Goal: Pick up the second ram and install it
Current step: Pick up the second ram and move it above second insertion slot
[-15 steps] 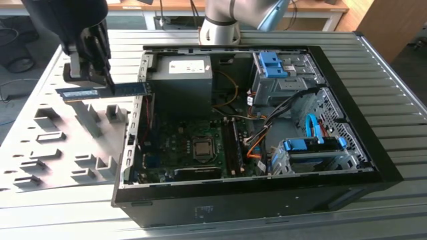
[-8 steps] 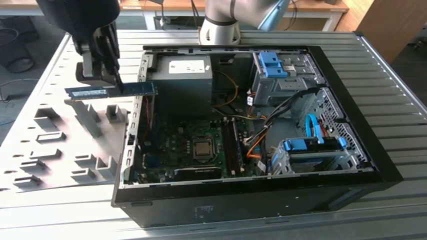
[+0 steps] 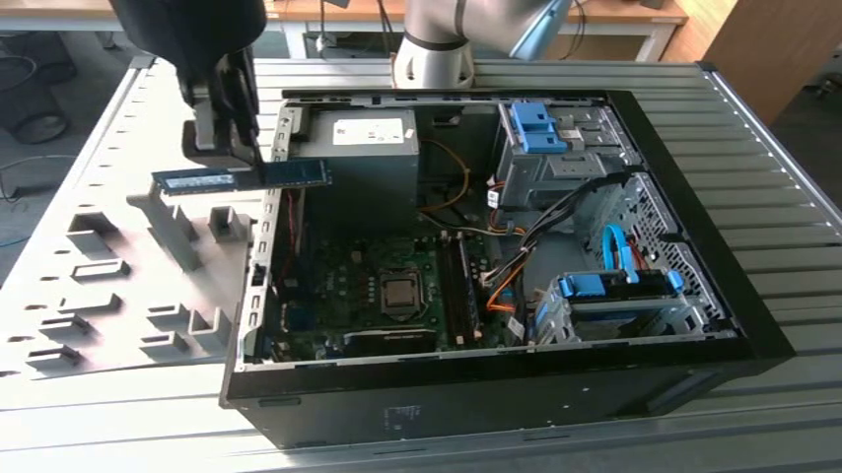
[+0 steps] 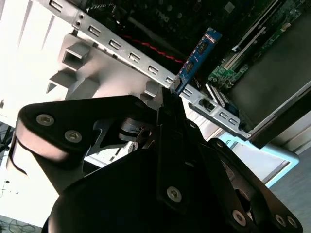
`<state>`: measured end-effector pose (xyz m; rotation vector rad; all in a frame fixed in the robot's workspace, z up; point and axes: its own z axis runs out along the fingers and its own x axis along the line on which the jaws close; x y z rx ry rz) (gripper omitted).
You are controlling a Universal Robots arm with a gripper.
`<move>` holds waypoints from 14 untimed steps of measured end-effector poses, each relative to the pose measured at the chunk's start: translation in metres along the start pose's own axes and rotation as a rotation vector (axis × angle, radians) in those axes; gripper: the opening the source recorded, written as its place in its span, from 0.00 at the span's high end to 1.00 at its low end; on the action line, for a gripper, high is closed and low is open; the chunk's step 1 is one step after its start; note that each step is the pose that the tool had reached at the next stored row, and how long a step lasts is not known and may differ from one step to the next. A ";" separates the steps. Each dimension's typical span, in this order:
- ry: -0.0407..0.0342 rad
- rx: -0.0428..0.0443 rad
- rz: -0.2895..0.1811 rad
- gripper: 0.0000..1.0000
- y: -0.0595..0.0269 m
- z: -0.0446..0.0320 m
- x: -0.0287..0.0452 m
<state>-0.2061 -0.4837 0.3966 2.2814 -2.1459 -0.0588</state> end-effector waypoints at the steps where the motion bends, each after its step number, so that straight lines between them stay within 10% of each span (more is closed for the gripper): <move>1: 0.0000 0.0001 0.000 0.86 -0.0023 0.0000 0.0000; 14: 0.0000 0.0000 0.000 0.86 -0.0270 -0.0008 0.0000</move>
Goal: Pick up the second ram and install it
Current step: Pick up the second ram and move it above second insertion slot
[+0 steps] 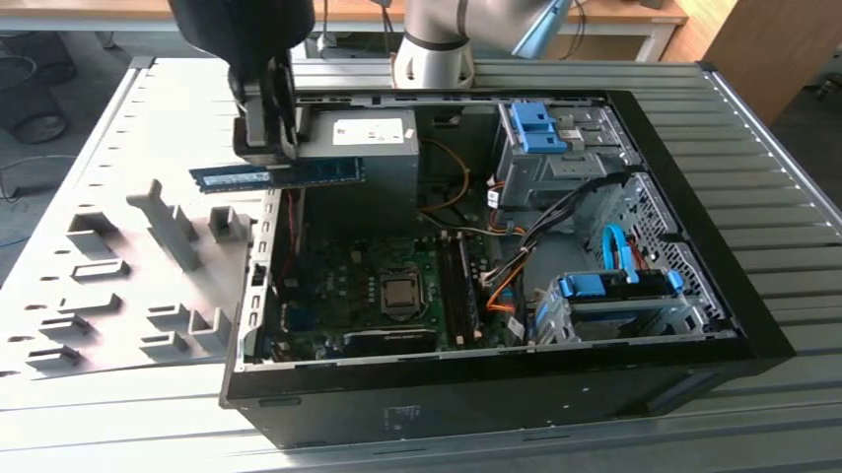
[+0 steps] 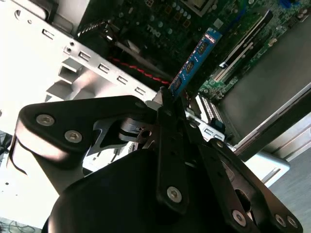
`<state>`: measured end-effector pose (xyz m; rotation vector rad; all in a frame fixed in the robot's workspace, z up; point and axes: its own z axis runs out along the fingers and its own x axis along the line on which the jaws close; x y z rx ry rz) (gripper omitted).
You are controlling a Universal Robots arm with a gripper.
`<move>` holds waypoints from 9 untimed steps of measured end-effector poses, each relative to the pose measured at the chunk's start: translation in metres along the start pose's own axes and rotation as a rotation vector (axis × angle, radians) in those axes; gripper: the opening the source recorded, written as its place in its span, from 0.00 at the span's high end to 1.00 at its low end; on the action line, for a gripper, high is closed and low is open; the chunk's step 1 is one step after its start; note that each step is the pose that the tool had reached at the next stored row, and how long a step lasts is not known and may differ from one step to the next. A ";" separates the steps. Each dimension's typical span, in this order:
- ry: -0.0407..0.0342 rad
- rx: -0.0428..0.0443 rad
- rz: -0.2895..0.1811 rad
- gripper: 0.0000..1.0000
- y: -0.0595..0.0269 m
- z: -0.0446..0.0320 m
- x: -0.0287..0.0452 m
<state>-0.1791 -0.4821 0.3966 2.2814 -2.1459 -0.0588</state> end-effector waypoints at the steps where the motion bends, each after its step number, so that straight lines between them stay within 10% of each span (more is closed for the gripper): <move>1: 0.0000 0.0000 0.000 0.86 -0.0019 0.0000 0.0000; 9: 0.0000 0.0000 0.000 0.86 -0.0165 -0.0005 0.0000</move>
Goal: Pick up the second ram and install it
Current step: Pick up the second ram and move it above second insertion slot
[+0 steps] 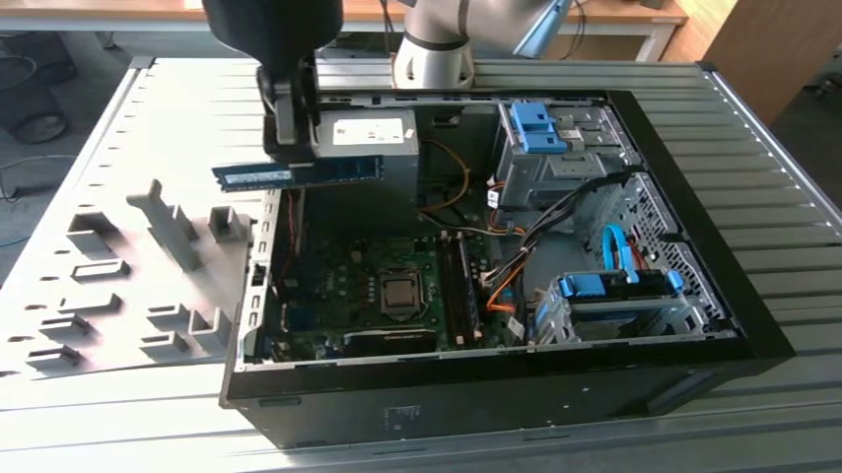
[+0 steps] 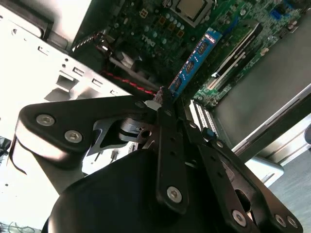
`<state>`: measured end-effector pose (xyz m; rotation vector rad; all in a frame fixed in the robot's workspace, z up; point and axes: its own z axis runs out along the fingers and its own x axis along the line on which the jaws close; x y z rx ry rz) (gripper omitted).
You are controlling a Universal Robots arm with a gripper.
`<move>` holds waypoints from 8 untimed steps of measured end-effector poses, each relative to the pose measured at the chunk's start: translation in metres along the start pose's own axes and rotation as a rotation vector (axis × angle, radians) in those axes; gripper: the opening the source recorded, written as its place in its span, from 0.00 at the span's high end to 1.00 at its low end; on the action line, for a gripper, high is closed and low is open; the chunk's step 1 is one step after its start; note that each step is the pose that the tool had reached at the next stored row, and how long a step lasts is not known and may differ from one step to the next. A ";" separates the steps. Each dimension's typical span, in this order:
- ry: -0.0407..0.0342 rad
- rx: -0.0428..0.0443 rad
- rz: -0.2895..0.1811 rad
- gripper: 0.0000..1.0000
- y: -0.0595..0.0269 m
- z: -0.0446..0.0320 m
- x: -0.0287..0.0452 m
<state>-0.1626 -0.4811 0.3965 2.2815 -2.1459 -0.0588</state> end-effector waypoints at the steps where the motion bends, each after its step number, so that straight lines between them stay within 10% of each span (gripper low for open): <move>1: 0.0000 0.0000 0.000 0.86 -0.0017 -0.0001 0.0000; 8: 0.0001 -0.0001 0.000 0.86 -0.0156 -0.0005 -0.0004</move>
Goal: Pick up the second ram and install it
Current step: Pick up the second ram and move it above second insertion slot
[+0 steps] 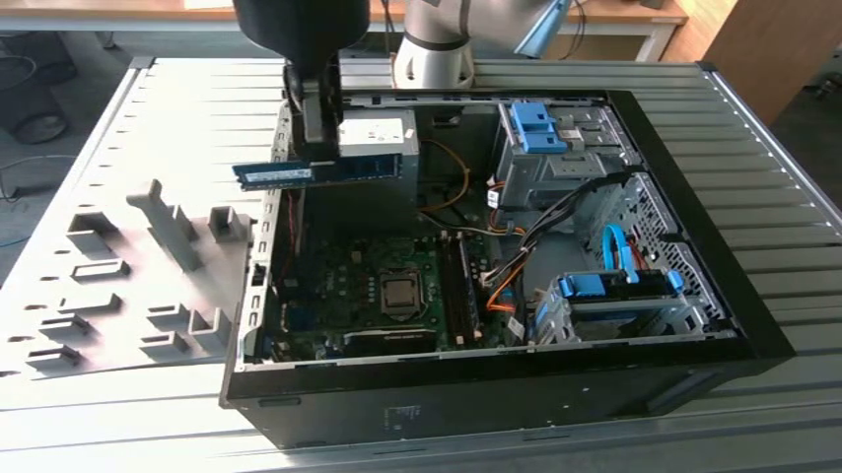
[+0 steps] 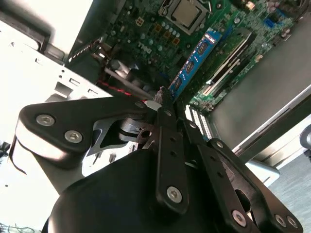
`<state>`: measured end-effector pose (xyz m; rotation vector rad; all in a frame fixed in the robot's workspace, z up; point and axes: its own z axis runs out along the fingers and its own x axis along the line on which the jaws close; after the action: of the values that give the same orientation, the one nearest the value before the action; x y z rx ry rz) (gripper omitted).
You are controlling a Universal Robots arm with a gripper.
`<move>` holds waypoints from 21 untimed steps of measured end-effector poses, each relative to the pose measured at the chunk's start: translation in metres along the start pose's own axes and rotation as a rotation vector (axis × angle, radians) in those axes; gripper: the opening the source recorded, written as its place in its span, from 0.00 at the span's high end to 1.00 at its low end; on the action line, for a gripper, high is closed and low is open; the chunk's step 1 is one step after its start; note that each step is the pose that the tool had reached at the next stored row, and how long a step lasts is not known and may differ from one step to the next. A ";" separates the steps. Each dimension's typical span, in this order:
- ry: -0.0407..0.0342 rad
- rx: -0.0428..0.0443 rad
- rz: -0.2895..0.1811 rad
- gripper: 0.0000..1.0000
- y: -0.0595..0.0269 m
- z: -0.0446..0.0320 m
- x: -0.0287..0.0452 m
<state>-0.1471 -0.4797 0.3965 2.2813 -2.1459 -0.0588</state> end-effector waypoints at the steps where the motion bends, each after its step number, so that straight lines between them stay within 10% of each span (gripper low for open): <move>1: -0.0001 0.0001 0.000 0.86 -0.0019 0.0000 -0.0001; 8: -0.0032 0.0001 0.000 0.86 -0.0204 -0.0003 -0.0007; 13: -0.0387 0.0025 0.002 0.86 -0.0260 0.0012 -0.0006; 21: -0.0394 0.0028 0.011 0.86 -0.0483 0.0143 0.0003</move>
<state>-0.0994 -0.4768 0.3807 2.2885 -2.1787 -0.1016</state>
